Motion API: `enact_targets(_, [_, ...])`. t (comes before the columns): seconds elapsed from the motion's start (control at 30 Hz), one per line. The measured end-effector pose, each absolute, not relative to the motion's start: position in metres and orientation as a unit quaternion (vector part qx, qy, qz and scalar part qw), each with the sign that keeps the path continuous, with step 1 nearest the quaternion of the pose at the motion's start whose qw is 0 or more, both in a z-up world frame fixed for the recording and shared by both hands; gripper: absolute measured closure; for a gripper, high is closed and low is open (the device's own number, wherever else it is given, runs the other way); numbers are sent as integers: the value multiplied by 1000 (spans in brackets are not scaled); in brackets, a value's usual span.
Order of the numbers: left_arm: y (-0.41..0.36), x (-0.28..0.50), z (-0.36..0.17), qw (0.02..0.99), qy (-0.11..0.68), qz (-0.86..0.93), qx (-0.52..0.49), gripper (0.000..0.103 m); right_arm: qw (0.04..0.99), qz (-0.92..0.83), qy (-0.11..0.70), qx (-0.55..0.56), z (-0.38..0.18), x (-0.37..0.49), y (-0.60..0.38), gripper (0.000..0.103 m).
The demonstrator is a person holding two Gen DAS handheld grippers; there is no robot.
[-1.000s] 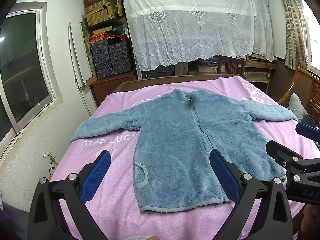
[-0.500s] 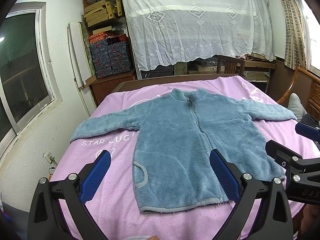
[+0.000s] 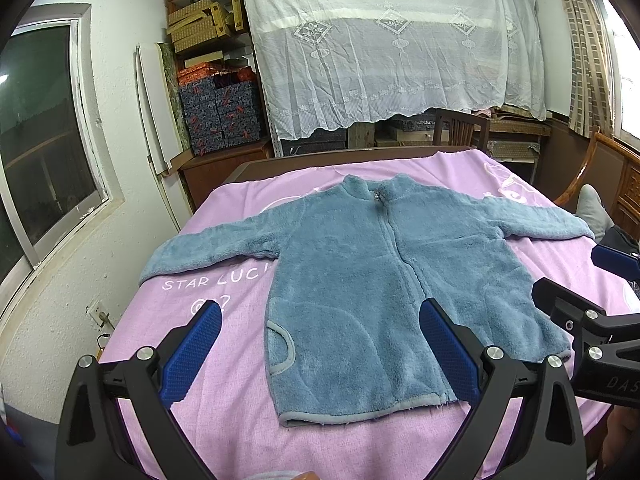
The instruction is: Fold large clothes
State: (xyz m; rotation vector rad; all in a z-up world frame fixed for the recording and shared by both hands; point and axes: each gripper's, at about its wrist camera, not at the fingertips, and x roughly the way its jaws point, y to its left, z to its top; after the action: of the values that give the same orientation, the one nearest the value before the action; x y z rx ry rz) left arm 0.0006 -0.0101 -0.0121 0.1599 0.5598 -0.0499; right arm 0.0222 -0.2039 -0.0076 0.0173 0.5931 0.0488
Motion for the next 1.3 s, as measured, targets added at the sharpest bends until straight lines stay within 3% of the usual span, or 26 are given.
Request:
enact_targets(0.47, [-7,6,-22,952,296,-34,70,4,952,25,306,19,-21,26,-203,5])
enact_targets(0.8, [62,60,-83,895,442,-46,-38,4,924,18,372,89,-71,38,-257,5])
enact_targets(0.97, [71,71,-101,887,459,-40,-38,4,916,28,381,122,-86,47,-267,10])
enact_targets(1.03, [67,74,-105,885,463,-44,-33,5,914,22,388,114,-92,53,-268,22])
enact_targets(1.07, [67,75,-108,882,468,-47,-34,11,910,22,397,118,-97,55,-268,29])
enact_targets(1.13, [63,76,-110,883,467,-42,-25,14,904,19,409,122,-104,59,-275,64])
enact_targets(1.2, [62,75,-111,885,463,-36,-12,19,907,-3,408,103,-105,58,-277,79])
enact_targets(1.3, [65,72,-113,888,458,-30,4,17,907,-10,414,80,-109,55,-280,81])
